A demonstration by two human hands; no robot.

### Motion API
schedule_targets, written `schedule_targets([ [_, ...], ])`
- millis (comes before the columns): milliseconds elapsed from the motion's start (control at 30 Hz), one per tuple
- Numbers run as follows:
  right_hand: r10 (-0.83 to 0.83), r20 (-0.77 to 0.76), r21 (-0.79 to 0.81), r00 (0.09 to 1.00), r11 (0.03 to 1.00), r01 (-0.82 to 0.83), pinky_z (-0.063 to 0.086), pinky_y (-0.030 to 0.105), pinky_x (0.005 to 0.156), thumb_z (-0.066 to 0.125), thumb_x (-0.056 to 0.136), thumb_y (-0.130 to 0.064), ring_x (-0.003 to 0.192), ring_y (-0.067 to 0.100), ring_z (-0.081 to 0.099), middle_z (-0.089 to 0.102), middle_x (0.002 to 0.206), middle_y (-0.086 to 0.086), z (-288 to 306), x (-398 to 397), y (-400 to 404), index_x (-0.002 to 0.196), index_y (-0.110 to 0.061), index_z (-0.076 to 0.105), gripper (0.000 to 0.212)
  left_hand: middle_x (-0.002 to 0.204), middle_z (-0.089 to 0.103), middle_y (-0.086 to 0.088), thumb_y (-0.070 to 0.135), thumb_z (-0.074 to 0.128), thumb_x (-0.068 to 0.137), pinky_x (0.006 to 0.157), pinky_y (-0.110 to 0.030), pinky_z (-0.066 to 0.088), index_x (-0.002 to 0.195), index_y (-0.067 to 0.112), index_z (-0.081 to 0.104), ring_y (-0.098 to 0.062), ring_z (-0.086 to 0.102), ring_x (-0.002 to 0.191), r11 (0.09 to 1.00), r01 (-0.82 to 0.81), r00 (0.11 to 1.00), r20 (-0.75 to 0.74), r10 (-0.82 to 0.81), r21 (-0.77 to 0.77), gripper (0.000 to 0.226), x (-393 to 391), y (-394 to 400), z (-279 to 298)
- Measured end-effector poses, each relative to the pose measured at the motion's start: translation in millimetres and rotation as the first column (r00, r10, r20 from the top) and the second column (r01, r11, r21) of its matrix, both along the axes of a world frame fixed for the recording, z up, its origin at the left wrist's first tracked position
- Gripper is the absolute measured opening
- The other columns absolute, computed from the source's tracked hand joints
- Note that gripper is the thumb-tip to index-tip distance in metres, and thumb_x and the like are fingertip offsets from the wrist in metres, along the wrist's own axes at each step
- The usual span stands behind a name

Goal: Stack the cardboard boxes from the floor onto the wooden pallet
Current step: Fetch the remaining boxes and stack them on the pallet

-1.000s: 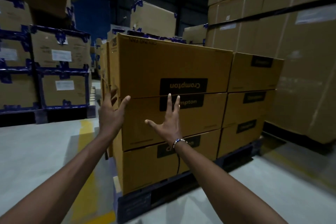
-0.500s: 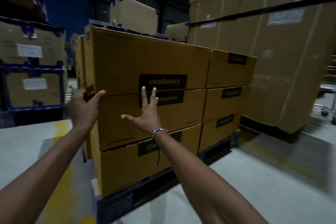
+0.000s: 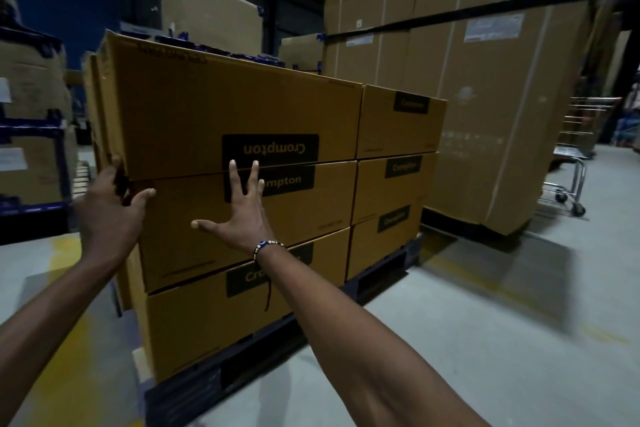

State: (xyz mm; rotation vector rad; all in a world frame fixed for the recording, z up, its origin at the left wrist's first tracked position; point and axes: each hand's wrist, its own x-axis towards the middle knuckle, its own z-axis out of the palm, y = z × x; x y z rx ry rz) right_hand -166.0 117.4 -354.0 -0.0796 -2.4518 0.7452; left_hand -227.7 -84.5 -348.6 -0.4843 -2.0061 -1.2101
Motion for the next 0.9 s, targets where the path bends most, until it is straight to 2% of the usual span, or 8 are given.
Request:
schedule_targets([
  [167, 0.006, 0.003, 0.006, 1.000, 1.000, -0.006, 0.026, 0.072, 0.115, 0.083, 0.077, -0.056, 0.155, 0.036, -0.019, -0.045, 0.159, -0.007, -0.7, 1.1, 1.2, 0.158, -0.046, -0.019, 0.130, 0.139, 0.061, -0.023, 0.020, 0.071, 0.097, 0.091, -0.055, 0.059, 0.155, 0.011, 0.042, -0.040, 0.063, 0.124, 1.000, 0.017, 1.000, -0.007, -0.017, -0.017, 0.065, 5.9, 1.2, 0.7],
  [367, 0.008, -0.002, 0.002, 1.000, 1.000, -0.008, 0.025, 0.070, 0.117, 0.082, 0.078, -0.058, 0.155, 0.035, -0.018, -0.043, 0.160, -0.008, -0.4, 5.7, 4.1, 0.158, -0.045, -0.018, 0.129, 0.139, 0.061, -0.025, 0.024, 0.074, 0.096, 0.093, -0.052, 0.058, 0.153, 0.005, 0.044, -0.041, 0.062, 0.125, 1.000, 0.009, 1.000, -0.025, -0.009, -0.012, 0.066, 19.5, 3.5, 8.3],
  [533, 0.020, 0.000, 0.037, 1.000, 0.999, -0.020, 0.027, 0.066, 0.119, 0.080, 0.076, -0.062, 0.156, 0.033, -0.017, -0.041, 0.161, -0.008, -0.7, 8.6, 6.8, 0.158, -0.046, -0.018, 0.129, 0.126, 0.066, -0.023, 0.036, 0.076, 0.094, 0.083, -0.043, 0.057, 0.145, 0.001, 0.052, -0.038, 0.067, 0.110, 0.998, -0.046, 0.999, -0.002, 0.046, -0.043, 0.066, 25.9, 4.0, 7.1],
  [667, 0.023, 0.008, 0.078, 1.000, 0.997, -0.024, 0.028, 0.062, 0.120, 0.080, 0.075, -0.063, 0.156, 0.030, -0.016, -0.040, 0.162, -0.008, 1.7, 11.0, 0.8, 0.159, -0.045, -0.017, 0.129, 0.142, 0.061, -0.019, 0.040, 0.075, 0.094, 0.100, -0.047, 0.056, 0.151, 0.004, 0.047, -0.035, 0.061, 0.128, 0.992, -0.069, 0.998, -0.014, 0.067, -0.105, 0.072, 31.1, -3.0, 4.1],
  [733, 0.026, 0.011, 0.091, 1.000, 0.995, -0.027, 0.028, 0.060, 0.121, 0.080, 0.076, -0.062, 0.156, 0.030, -0.016, -0.040, 0.162, -0.007, 4.4, 14.6, -1.9, 0.159, -0.044, -0.016, 0.128, 0.146, 0.058, -0.018, 0.037, 0.076, 0.094, 0.107, -0.044, 0.052, 0.153, 0.004, 0.046, -0.032, 0.058, 0.133, 0.992, -0.069, 0.997, -0.032, 0.066, -0.110, 0.074, 37.0, -5.2, 6.1],
  [900, 0.023, -0.002, 0.103, 1.000, 0.994, -0.022, 0.030, 0.058, 0.120, 0.080, 0.077, -0.061, 0.157, 0.031, -0.013, -0.039, 0.163, -0.006, 7.5, 17.7, -4.5, 0.160, -0.043, -0.015, 0.127, 0.147, 0.059, -0.015, 0.035, 0.075, 0.095, 0.106, -0.039, 0.053, 0.156, 0.007, 0.043, -0.028, 0.059, 0.133, 0.994, -0.050, 0.998, -0.044, 0.045, -0.102, 0.074, 48.8, -7.3, 10.1],
])
